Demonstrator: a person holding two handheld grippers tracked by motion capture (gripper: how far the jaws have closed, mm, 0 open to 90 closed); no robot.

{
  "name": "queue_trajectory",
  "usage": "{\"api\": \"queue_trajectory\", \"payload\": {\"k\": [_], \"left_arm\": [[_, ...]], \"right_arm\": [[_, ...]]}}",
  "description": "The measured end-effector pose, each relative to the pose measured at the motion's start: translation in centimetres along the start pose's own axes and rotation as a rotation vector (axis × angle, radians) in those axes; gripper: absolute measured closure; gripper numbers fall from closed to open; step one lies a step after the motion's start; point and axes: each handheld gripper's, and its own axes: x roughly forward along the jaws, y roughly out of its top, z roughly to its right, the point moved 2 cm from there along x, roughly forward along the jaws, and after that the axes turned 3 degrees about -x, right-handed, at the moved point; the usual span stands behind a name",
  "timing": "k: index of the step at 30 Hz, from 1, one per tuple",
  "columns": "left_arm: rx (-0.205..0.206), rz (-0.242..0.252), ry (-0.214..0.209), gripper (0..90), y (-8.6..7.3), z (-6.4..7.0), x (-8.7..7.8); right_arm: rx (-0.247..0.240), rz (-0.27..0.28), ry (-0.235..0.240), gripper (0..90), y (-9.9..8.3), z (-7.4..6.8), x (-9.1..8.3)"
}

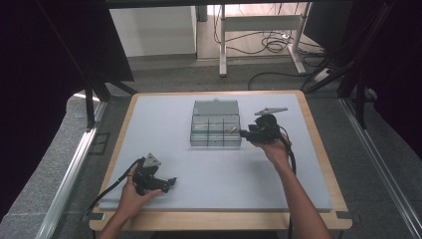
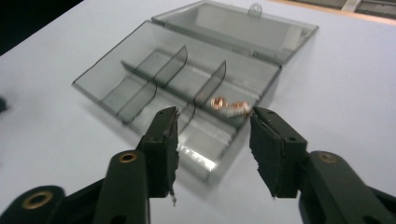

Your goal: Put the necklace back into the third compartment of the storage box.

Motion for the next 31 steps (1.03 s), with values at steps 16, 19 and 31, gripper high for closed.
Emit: {"api": "queue_trajectory", "payload": {"k": [16, 19, 31], "left_arm": [[0.0, 0.001, 0.0, 0.7, 0.0, 0.0, 0.0], [0.001, 0.002, 0.001, 0.8, 0.0, 0.0, 0.0], [0.0, 0.001, 0.0, 0.7, 0.0, 0.0, 0.0]], "right_arm": [[-0.017, -0.015, 0.005, 35.5, -9.1, 0.1, -5.6], [-0.029, -0.033, 0.004, 35.0, -9.6, 0.0, -5.4], [-0.074, -0.045, 0.015, 32.3, -10.7, -0.7, -4.5]]}}
